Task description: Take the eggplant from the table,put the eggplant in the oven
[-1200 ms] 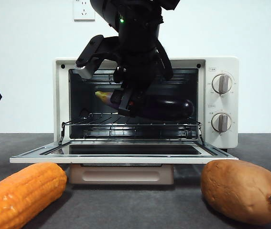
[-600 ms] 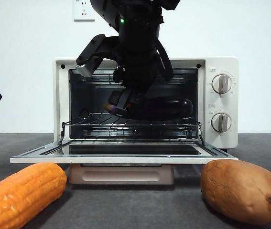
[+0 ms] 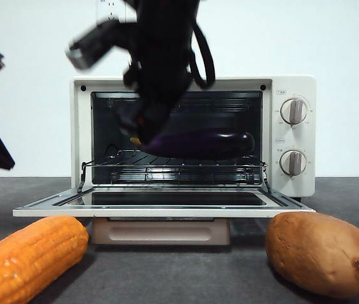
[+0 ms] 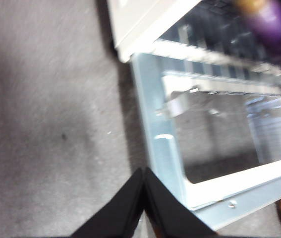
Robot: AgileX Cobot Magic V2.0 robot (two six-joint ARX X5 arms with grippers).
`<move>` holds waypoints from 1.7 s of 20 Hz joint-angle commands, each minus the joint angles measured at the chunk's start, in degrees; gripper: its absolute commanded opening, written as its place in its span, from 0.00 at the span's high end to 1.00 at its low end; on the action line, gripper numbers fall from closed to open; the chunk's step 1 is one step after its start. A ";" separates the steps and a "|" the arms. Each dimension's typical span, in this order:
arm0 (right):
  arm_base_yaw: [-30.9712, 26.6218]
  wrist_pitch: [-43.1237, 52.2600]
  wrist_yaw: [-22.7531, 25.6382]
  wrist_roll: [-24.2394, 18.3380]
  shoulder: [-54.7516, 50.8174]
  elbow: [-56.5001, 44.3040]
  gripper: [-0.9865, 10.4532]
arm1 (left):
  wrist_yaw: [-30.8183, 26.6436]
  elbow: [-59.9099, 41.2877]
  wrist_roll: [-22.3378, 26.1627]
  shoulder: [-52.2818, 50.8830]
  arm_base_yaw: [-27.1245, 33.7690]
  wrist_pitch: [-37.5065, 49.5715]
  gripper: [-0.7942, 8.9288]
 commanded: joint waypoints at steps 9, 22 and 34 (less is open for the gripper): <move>5.51 -12.07 -0.39 11.72 -21.59 1.22 0.81 | 4.76 0.28 0.28 14.84 -0.09 3.32 0.91; 7.63 -18.67 -4.09 16.68 -39.60 1.22 0.91 | 13.66 0.28 0.59 20.74 -1.68 2.86 0.91; 7.63 -23.10 -4.09 18.97 -48.09 1.22 0.91 | 27.06 0.46 3.52 21.62 -1.33 3.89 0.91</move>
